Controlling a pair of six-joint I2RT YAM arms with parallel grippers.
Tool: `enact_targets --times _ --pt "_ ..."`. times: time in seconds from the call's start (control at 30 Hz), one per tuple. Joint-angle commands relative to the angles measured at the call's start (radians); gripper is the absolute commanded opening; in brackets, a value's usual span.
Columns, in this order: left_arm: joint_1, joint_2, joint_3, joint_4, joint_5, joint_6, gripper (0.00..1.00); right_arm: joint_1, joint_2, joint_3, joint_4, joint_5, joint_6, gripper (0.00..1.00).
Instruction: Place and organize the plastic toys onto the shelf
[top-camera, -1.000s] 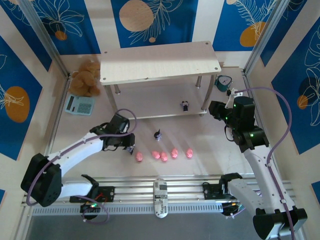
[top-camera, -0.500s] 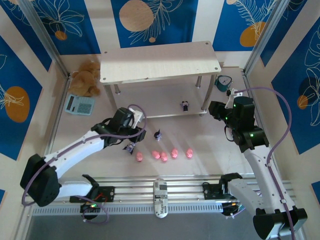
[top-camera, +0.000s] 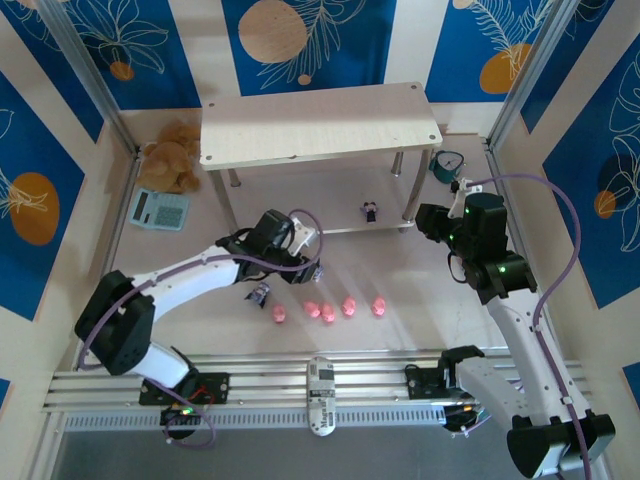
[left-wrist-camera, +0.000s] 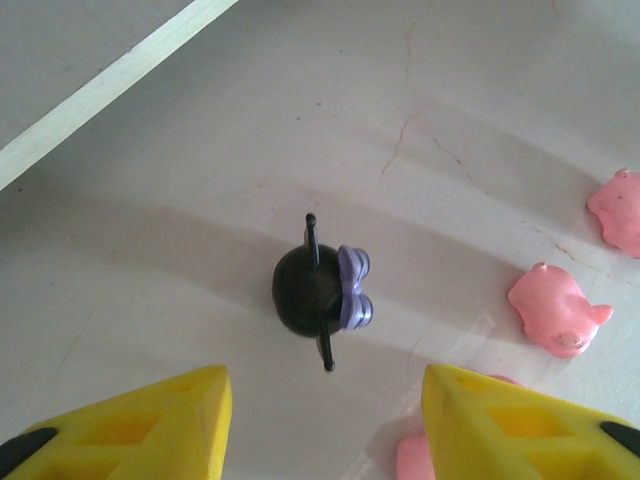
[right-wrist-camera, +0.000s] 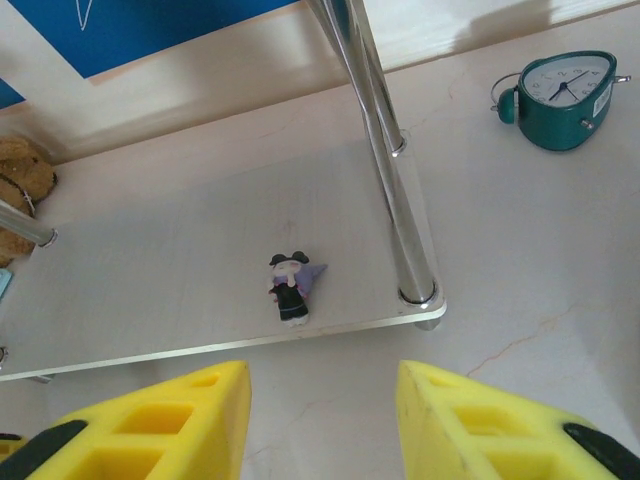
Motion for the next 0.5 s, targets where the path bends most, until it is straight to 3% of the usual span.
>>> enact_targets --times 0.0,0.47 --pt "-0.015 0.044 0.047 0.009 0.032 0.032 0.54 0.005 -0.001 0.026 -0.01 0.001 0.006 0.44" --pt "-0.019 0.192 0.141 -0.038 0.023 0.068 0.57 0.002 -0.001 0.034 -0.016 0.019 -0.006 0.44"
